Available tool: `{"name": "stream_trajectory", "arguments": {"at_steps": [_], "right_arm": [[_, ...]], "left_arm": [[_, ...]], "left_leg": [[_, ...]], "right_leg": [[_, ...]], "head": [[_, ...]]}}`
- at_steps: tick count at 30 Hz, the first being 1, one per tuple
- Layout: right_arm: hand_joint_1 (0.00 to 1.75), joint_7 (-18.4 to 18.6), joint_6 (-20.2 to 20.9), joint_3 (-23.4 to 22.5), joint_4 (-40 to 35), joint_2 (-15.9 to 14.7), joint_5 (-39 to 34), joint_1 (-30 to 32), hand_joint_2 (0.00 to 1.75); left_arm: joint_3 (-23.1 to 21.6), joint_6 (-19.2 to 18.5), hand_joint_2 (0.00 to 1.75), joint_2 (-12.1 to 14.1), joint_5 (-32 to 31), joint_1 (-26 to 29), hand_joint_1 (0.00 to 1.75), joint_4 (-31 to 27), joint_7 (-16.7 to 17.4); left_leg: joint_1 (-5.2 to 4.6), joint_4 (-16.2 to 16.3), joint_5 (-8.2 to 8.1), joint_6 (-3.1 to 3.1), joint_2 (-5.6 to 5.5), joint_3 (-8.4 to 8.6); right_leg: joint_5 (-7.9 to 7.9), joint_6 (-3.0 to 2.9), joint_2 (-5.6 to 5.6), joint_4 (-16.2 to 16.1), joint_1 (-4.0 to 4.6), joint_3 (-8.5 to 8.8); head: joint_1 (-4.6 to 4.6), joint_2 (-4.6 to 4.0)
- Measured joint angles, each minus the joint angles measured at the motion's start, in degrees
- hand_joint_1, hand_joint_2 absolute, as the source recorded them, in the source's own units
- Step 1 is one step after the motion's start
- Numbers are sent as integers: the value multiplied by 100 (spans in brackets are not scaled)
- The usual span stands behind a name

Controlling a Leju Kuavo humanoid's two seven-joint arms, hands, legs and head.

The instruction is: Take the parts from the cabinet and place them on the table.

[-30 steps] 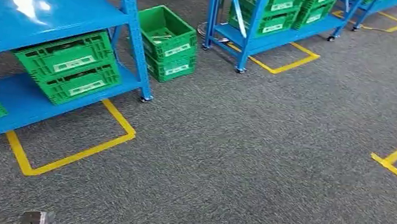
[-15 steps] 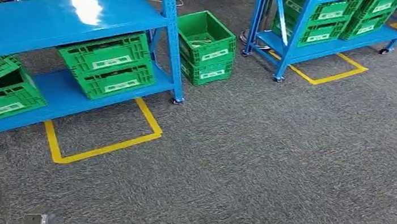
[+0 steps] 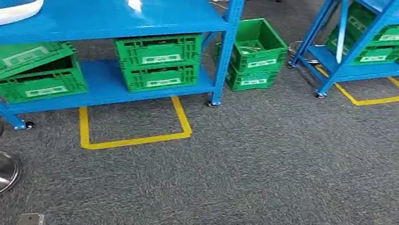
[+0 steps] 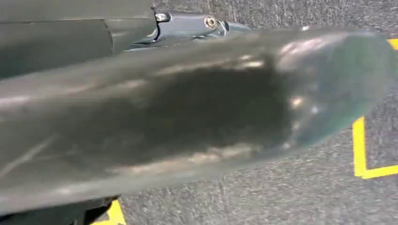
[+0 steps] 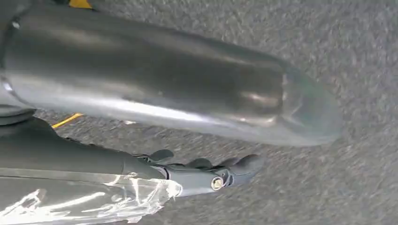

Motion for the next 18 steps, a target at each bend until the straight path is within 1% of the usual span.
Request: {"name": "stream_trajectory", "arguments": {"at_steps": [1, 2, 3, 4, 5, 6, 7, 8, 9, 10, 11, 12, 13, 14, 15, 16, 17, 18], "right_arm": [[0, 0, -2, -9, 2, 0, 11, 18, 0], [0, 2, -4, -24, 2, 0, 17, 33, 0], [0, 2, -4, -35, 2, 0, 24, 41, 0], [0, 0, -9, -44, 2, 0, 28, 41, 0], [0, 0, -9, -48, 2, 0, 31, 37, 0], [0, 0, -9, -61, 2, 0, 39, 29, 0], [0, -2, -11, -76, 2, 0, 44, 26, 0], [0, -2, -13, -83, 2, 2, 50, 24, 0], [0, -9, -15, -85, 2, 9, 59, 22, 0], [0, -11, -26, -89, 4, 9, 78, 32, 0], [0, -11, -39, -92, 4, 11, 85, 36, 0], [0, -20, -52, -94, 4, 20, 96, 32, 0], [0, -26, -70, -98, 2, 20, 109, 20, 0], [0, -39, -94, -105, 0, 17, 116, 17, 0], [0, -46, -98, -113, 2, 17, 125, 26, 0], [0, -46, -105, -120, 2, 17, 129, 43, 0], [0, -46, -111, -129, 2, 17, 131, 55, 0], [0, -50, -116, -133, 2, 17, 133, 53, 0]], "left_arm": [[0, -4, 0, -9, 0, -11, 0, -2, -2], [0, -15, 0, -11, 0, -5, 0, -2, 0], [0, -20, 0, -9, 0, 6, 0, -2, 0], [0, -20, 0, -7, 2, 19, 0, -2, 0], [2, -22, 0, -9, 2, 25, 0, -4, 0], [2, -24, 0, -11, 2, 23, 0, -6, 0], [0, -28, 0, -15, 2, 18, 0, -15, 0], [2, -31, 0, -11, 2, 9, 0, -35, -2], [0, -31, 0, -11, 2, -2, 0, -44, 0], [2, -31, 0, -11, 2, 7, 0, -50, 0], [2, -31, 0, -11, 2, 39, 0, -55, 0], [2, -31, 0, -9, 2, 62, 0, -55, 0], [2, -26, 0, 2, 2, 77, 0, -66, -2], [2, -24, 0, -4, 4, 68, 0, -74, 0], [2, -20, 0, -4, 4, 42, 0, -83, 0], [2, -20, 0, -6, 4, 19, 0, -85, 0], [2, -22, 0, -15, 4, 14, 0, -90, 0], [2, -22, 0, -17, 4, 24, 0, -90, -2]], "left_leg": [[1, 1, -2, 5, -68, -10], [1, 2, 0, 5, -145, -13], [1, 3, 1, 4, -211, -11], [4, 7, 4, 0, -291, -9], [10, 11, 8, -9, -363, -6], [25, 19, 11, -30, -456, -2], [32, 34, 6, -67, -525, -10], [-2, 84, -2, -122, -586, -50], [18, 96, 25, -142, -670, -91], [25, 84, 55, -173, -705, -124], [45, 67, 82, -206, -766, -138], [49, 68, 91, -228, -825, -148], [40, 107, 41, -244, -653, -165], [8, 304, -110, -274, -336, -257], [12, 682, -323, -293, -193, -440], [13, 1173, -549, -300, -126, -677], [14, 1638, -727, -303, -92, -902], [15, 1899, -769, -302, -82, -1029]], "right_leg": [[-202, 16, 43, 472, -2, -229], [-319, 23, 61, 842, -3, -424], [-288, 23, 67, 939, -2, -492], [-117, 24, 69, 770, -5, -435], [87, 24, 79, 461, -16, -299], [395, 26, 164, -111, -38, -25], [585, 44, 383, -576, -74, 205], [484, 35, 627, -764, -102, 275], [479, -2, 586, -758, -105, 321], [488, -33, 524, -756, -86, 301], [496, -66, 473, -740, -68, 288], [509, -96, 414, -747, -77, 286], [524, -141, 337, -764, -95, 298], [526, -180, 281, -772, -83, 303], [524, -219, 197, -774, -64, 300], [515, -233, 95, -774, -50, 299], [506, -247, 0, -773, -41, 298], [498, -258, -88, -773, -35, 299]], "head": [[-2, 0], [4, 0], [-2, 0], [4, 0], [0, 0], [0, 0], [0, 0], [11, 0], [-5, 0], [-4, 0], [0, 0], [-2, 0], [0, 0], [-57, 0], [-66, 0], [-66, 0], [-66, 0], [-66, 0]]}}
